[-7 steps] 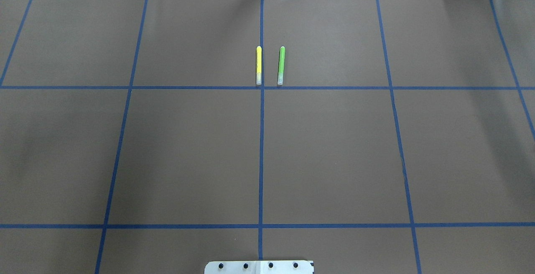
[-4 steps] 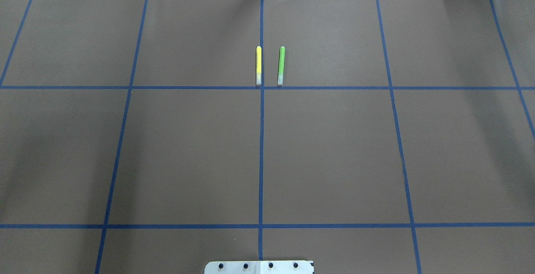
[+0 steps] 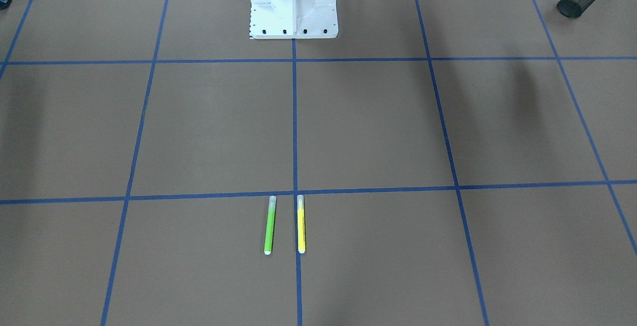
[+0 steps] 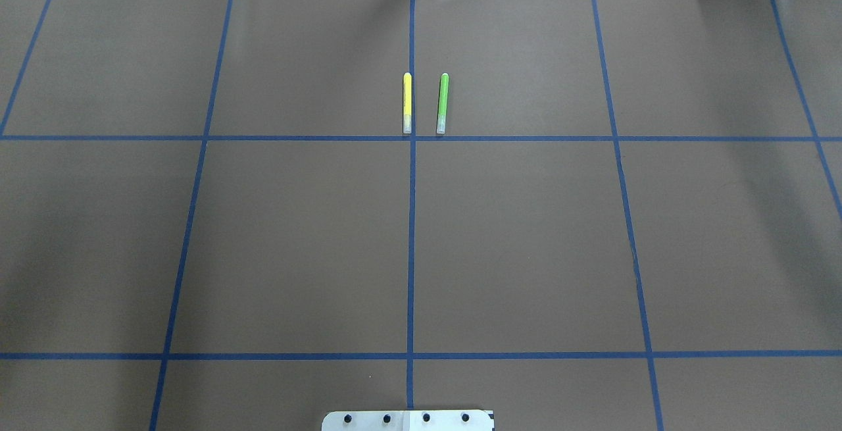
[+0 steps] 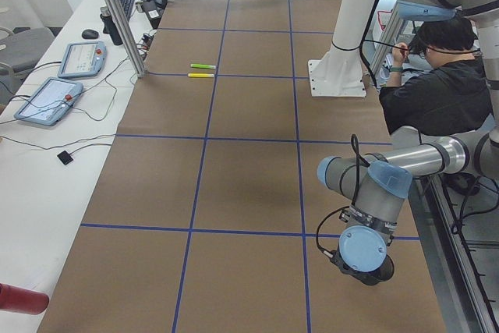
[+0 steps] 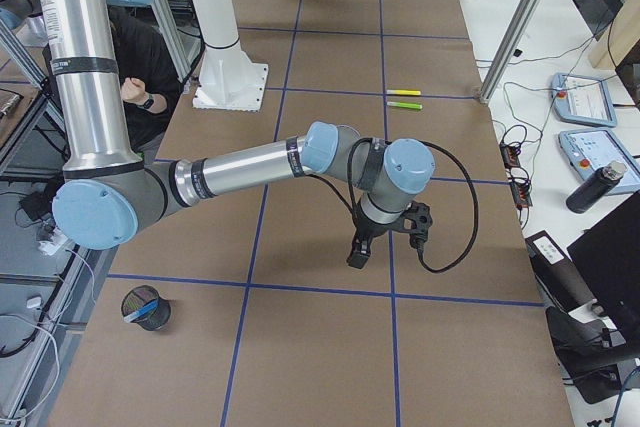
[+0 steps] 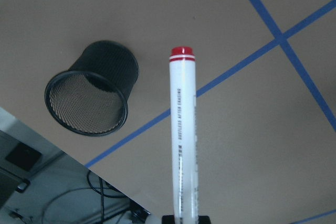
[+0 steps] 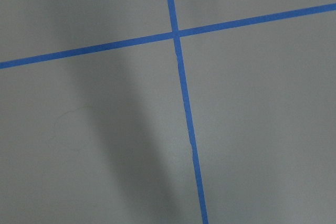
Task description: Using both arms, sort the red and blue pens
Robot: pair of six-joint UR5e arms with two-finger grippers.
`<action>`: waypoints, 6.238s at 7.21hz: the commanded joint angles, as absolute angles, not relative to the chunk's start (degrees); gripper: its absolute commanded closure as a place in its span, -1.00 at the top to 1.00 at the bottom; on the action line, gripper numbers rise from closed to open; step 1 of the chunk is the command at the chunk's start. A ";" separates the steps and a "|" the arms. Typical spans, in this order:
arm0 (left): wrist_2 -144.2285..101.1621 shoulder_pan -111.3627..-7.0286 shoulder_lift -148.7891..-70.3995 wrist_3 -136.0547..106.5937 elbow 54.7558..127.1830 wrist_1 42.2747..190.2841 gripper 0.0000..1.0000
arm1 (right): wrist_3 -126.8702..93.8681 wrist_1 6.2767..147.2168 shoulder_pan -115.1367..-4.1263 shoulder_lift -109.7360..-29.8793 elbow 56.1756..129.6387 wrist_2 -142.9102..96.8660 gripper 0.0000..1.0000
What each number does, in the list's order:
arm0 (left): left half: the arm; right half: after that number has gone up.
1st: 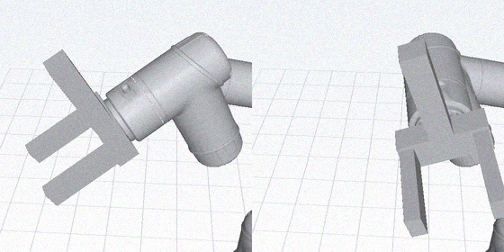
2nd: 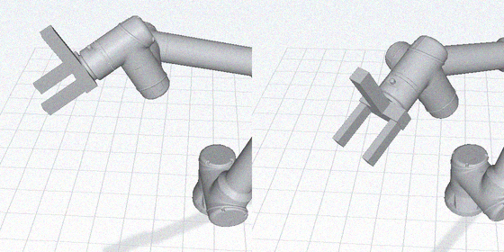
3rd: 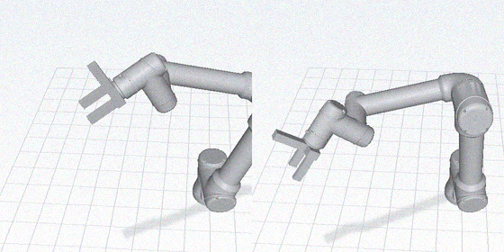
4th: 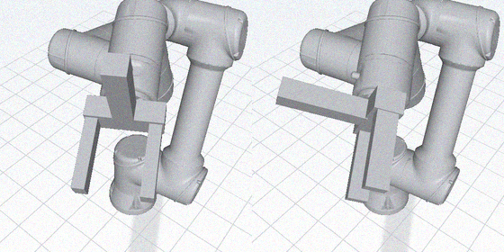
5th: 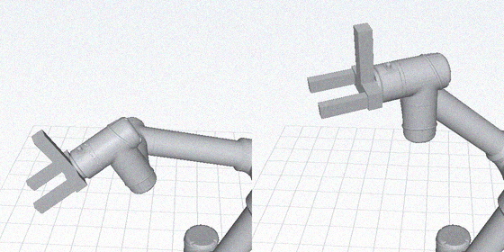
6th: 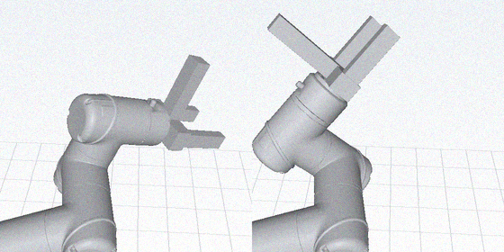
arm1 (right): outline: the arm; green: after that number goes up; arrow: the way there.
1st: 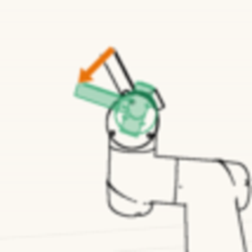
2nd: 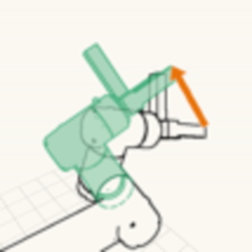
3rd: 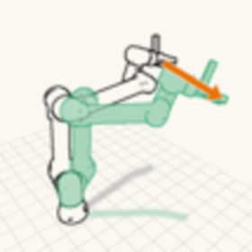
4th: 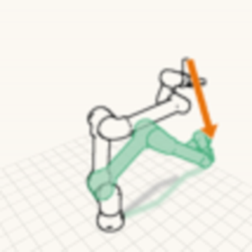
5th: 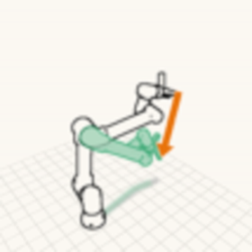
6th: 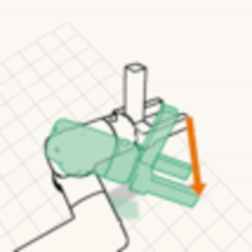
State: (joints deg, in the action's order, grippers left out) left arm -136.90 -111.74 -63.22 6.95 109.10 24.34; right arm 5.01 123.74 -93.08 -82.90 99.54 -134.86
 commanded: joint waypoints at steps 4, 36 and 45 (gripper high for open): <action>-136.76 -119.08 -63.02 7.38 95.19 20.04 -1.00 | 3.09 124.10 -93.08 -83.49 103.00 -134.65 1.00; -133.15 -94.05 -84.99 -2.20 99.23 89.30 1.00 | -3.42 95.58 -91.32 -93.85 93.16 -135.62 1.00; -133.51 -92.64 -85.34 -2.37 99.40 89.21 1.00 | -10.11 95.45 -91.41 -91.84 94.31 -135.79 1.00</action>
